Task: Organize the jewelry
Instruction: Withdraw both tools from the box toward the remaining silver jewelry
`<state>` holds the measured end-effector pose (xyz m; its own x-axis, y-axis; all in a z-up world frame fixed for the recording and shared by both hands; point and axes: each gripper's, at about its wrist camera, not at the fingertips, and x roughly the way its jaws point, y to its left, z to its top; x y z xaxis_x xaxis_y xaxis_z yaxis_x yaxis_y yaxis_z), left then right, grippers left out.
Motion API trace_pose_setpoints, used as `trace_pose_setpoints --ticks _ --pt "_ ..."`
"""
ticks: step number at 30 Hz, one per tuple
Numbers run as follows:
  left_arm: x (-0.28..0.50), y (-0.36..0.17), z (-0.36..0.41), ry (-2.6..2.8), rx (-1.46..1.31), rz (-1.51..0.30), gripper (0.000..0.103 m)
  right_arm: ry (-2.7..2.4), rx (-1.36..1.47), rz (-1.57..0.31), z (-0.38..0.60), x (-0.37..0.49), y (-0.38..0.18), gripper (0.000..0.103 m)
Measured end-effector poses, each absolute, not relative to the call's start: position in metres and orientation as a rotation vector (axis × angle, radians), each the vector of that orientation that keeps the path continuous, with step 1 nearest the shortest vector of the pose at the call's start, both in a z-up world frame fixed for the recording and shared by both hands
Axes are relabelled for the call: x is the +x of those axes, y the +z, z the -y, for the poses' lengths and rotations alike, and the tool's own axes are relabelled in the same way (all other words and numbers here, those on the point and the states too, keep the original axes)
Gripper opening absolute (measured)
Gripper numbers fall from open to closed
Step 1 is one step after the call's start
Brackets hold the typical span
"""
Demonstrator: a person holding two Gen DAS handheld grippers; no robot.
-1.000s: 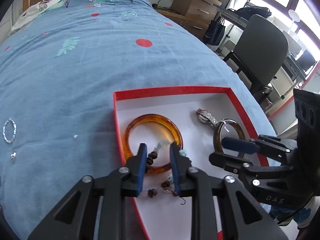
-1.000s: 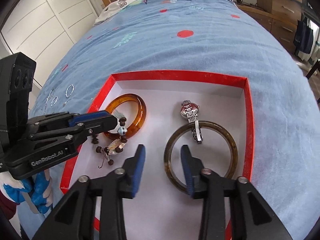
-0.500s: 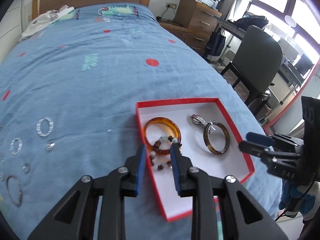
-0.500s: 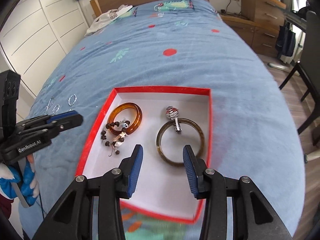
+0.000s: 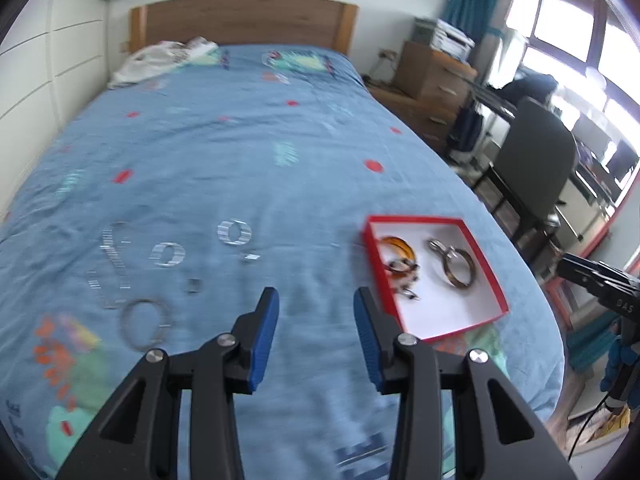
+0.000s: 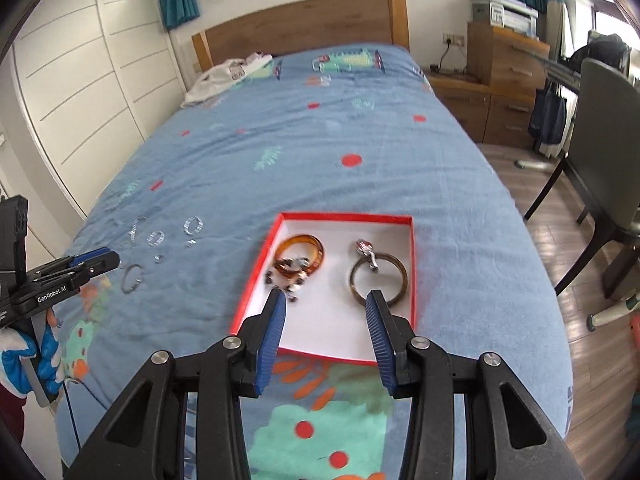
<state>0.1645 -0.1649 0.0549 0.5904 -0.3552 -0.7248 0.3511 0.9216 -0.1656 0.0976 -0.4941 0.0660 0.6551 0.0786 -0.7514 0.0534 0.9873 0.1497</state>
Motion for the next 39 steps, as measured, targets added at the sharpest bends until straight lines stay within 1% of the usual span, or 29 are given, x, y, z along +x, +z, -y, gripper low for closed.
trace_pose_setpoints --ticks 10,16,22,30,39 --pt "0.134 0.118 0.025 -0.222 -0.01 -0.737 0.037 0.049 0.133 -0.753 0.446 0.065 0.122 0.042" --pt "0.118 0.131 -0.029 -0.155 -0.038 -0.705 0.037 0.091 0.125 -0.72 0.416 0.055 0.136 0.042" --pt "0.109 0.135 -0.06 -0.116 -0.055 -0.686 0.037 0.136 0.125 -0.697 0.389 0.05 0.14 0.042" --pt "0.104 0.123 -0.086 -0.099 -0.079 -0.675 0.037 0.186 0.125 -0.68 0.356 0.053 0.13 0.042" --pt "0.133 0.073 -0.091 -0.103 -0.131 -0.744 0.037 0.189 0.14 -0.744 0.334 0.075 0.088 0.042"
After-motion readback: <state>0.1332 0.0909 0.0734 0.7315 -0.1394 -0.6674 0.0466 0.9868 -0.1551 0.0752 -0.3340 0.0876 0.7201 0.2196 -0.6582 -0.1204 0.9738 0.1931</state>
